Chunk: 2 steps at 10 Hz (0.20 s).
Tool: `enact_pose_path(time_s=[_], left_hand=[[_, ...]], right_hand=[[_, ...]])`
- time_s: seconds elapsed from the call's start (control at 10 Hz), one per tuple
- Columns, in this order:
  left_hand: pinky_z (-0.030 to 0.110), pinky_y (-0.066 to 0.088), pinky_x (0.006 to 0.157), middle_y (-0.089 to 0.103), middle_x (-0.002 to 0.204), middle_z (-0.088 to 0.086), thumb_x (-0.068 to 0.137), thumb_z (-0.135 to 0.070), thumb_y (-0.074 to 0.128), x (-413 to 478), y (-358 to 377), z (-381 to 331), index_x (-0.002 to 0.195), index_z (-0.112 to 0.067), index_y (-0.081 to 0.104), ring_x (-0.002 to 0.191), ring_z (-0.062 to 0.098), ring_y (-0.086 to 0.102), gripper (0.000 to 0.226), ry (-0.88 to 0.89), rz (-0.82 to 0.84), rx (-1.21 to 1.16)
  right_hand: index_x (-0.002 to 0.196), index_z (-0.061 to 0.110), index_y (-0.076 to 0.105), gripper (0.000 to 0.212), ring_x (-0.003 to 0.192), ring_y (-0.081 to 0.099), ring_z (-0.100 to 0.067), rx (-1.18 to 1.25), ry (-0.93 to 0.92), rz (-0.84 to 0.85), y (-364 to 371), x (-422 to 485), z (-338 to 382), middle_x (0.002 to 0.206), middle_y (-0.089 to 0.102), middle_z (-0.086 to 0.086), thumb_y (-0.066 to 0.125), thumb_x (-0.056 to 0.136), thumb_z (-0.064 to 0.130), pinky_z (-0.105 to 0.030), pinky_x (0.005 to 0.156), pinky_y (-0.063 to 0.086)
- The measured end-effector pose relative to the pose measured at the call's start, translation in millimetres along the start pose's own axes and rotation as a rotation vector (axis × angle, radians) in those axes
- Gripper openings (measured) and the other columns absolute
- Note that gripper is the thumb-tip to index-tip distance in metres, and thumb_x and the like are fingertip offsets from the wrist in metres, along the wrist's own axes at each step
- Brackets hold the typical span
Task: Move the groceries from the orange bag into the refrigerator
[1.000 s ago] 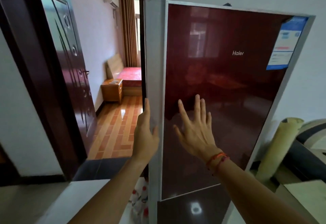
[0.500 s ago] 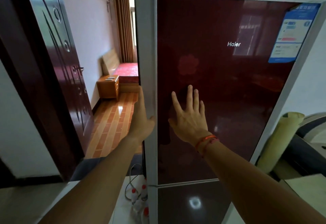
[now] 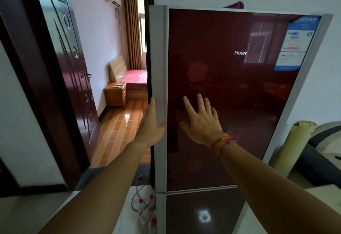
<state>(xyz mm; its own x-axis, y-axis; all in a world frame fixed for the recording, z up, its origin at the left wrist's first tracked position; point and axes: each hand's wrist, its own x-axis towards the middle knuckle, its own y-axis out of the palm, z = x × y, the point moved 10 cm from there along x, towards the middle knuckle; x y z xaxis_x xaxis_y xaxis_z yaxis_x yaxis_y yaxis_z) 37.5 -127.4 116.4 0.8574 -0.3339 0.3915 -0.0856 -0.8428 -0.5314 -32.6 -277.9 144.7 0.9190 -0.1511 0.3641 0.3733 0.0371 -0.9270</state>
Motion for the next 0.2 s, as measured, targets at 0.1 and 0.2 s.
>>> enact_pose_path(time_s=[0.1, 0.2], left_hand=[[0.04, 0.025, 0.115, 0.004, 0.165, -0.003, 0.095, -0.017, 0.061, -11, -7, -1, 0.157, -0.028, -0.001, 0.152, 0.023, 0.011, 0.088, 0.012, -0.019, 0.117], [0.043, 0.039, 0.108, 0.009, 0.163, 0.0, 0.093, -0.026, 0.062, -24, -16, -10, 0.157, -0.026, 0.005, 0.149, 0.027, 0.02, 0.086, 0.069, -0.072, 0.266]], right_hand=[[0.158, 0.037, -0.006, 0.085, 0.152, 0.003, -0.041, 0.017, 0.017, 0.016, -6, -11, -2, 0.166, -0.003, -0.014, 0.05, 0.096, 0.051, -0.059, 0.118, 0.02], [0.158, 0.038, -0.004, 0.083, 0.151, 0.007, -0.041, 0.047, 0.038, 0.029, -13, -24, -5, 0.166, 0.001, -0.014, 0.049, 0.096, 0.053, -0.06, 0.116, 0.023]])
